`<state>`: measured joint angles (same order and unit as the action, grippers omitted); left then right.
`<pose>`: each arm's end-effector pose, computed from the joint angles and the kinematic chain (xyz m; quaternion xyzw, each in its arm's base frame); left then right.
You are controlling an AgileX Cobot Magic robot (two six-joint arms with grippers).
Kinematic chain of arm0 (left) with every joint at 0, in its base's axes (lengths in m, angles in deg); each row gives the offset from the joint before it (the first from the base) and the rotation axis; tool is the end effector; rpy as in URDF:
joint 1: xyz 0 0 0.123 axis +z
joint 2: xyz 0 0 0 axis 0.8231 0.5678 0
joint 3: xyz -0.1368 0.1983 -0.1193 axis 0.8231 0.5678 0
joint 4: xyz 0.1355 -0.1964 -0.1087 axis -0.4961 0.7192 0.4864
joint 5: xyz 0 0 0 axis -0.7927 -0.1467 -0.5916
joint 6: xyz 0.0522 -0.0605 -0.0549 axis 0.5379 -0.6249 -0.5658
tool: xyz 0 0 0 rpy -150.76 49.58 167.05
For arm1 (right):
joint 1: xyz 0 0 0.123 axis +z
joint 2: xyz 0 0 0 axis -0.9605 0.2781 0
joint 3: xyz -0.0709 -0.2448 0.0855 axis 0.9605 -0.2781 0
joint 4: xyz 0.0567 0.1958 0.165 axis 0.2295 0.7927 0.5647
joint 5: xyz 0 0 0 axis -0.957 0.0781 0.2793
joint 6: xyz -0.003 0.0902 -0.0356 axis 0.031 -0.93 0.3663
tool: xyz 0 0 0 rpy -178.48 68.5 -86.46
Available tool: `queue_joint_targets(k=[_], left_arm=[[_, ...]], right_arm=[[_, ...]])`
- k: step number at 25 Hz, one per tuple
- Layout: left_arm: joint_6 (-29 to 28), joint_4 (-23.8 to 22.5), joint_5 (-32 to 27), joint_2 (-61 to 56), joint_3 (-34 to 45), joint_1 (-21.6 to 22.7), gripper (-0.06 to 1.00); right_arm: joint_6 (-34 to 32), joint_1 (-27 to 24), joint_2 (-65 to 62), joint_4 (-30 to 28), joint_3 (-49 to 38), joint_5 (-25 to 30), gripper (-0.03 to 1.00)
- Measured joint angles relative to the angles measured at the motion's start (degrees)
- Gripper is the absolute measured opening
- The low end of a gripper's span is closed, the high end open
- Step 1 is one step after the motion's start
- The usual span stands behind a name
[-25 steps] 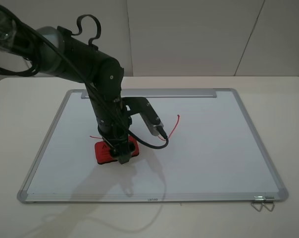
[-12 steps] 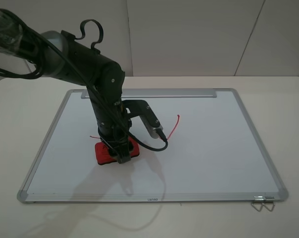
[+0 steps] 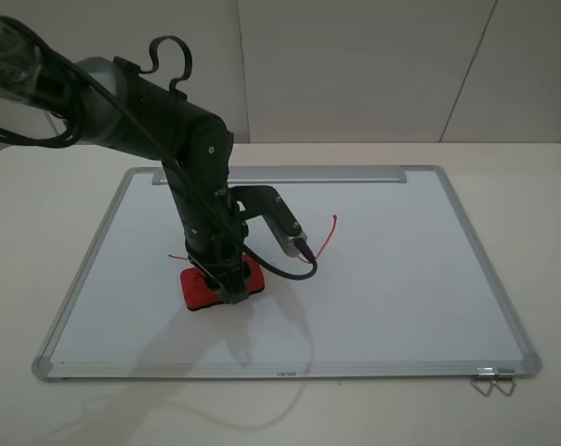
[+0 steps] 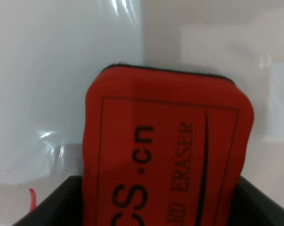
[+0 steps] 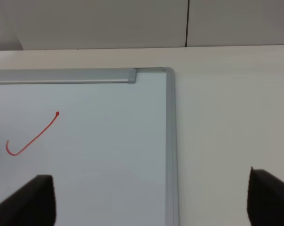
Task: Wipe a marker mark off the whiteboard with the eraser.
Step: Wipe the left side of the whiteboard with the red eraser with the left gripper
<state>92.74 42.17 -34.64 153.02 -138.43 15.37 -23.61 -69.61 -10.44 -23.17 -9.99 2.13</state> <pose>0.2845 -0.2383 0.0766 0.5344 0.8444 -0.0023 0.0367 0.0240 -0.0032 0.2854 0.0110 0.8465 0.0159 0.5321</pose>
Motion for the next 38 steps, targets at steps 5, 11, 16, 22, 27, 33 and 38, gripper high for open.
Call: queue_joint_targets(k=[5, 11, 16, 22, 27, 33, 38], left_arm=[[-6.66, 2.15, 2.43, -4.77, 0.0, 1.78, 0.58], [-23.51, 1.47, -1.14, -7.23, 0.0, 9.39, 0.58], [-31.45, 0.14, -3.87, -7.23, 0.0, 14.11, 0.58], [-34.47, 0.09, -1.79, -7.23, 0.0, 18.64, 0.58], [-35.32, 0.09, 1.2, -6.84, 0.0, 21.15, 0.58], [-35.52, 0.13, 2.64, -1.78, 0.0, 22.27, 0.58], [-35.52, 0.13, 3.23, 0.7, -0.23, 22.18, 0.58]], right_arm=[[0.0, 0.0, 0.0, 0.0, 0.0, 0.0, 0.72], [0.0, 0.0, 0.0, 0.0, 0.0, 0.0, 0.72], [0.0, 0.0, 0.0, 0.0, 0.0, 0.0, 0.72], [0.0, 0.0, 0.0, 0.0, 0.0, 0.0, 0.72], [0.0, 0.0, 0.0, 0.0, 0.0, 0.0, 0.72], [0.0, 0.0, 0.0, 0.0, 0.0, 0.0, 0.72], [0.0, 0.0, 0.0, 0.0, 0.0, 0.0, 0.72]])
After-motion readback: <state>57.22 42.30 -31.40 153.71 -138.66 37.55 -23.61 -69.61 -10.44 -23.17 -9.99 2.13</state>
